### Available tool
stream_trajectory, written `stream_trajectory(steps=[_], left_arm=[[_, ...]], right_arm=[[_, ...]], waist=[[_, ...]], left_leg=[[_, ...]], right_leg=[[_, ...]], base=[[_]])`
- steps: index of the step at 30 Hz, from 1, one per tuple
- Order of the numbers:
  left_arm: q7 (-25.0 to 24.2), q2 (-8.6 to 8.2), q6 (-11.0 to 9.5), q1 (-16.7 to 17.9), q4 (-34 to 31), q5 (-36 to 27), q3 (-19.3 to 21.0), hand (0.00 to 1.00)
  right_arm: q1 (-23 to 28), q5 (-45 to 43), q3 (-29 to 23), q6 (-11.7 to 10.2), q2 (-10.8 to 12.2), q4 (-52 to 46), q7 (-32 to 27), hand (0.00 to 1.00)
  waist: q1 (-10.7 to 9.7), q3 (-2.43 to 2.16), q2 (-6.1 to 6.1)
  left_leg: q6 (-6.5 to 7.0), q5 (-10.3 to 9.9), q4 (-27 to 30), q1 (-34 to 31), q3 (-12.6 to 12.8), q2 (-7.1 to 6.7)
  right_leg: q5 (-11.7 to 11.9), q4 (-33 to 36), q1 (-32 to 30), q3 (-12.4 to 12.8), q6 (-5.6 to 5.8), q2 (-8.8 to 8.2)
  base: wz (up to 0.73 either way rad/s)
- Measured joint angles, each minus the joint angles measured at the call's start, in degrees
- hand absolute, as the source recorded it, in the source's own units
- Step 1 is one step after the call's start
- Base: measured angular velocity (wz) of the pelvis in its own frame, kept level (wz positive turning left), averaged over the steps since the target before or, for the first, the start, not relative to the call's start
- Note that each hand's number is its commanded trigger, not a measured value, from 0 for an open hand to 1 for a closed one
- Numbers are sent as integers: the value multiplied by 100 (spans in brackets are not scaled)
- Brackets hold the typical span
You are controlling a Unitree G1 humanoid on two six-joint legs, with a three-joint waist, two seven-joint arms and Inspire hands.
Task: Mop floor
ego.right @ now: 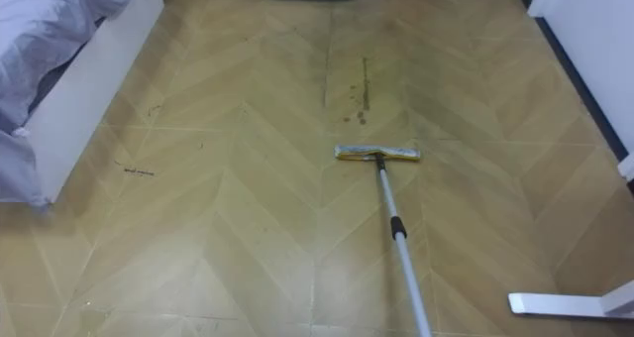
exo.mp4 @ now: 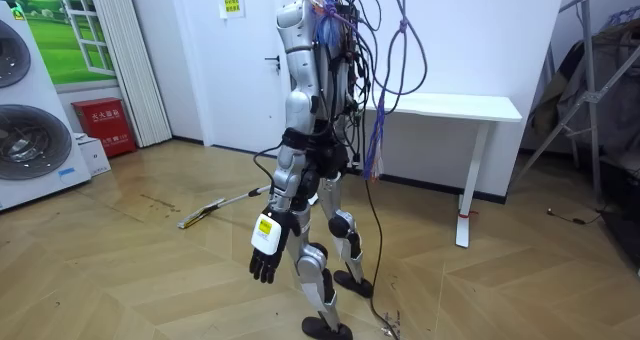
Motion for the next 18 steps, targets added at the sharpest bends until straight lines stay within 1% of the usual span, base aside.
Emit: stream_trajectory(steps=[14, 18], left_arm=[[-18, 0, 2, 46, 57, -40, 22, 0], [-30, 12, 3, -21, 56, -42, 13, 0]], right_arm=[[12, -43, -10, 20, 0, 16, 7, 100], [5, -10, 0, 25, -4, -49, 57, 100]], waist=[[5, 2, -20], [13, -7, -28]], left_leg=[[-2, -1, -34, 2, -26, 2], [-2, -1, -7, -49, -25, 1]], right_leg=[[-1, -4, 10, -43, 1, 0], [0, 9, -64, -35, 0, 0]], base=[[0], [0]])
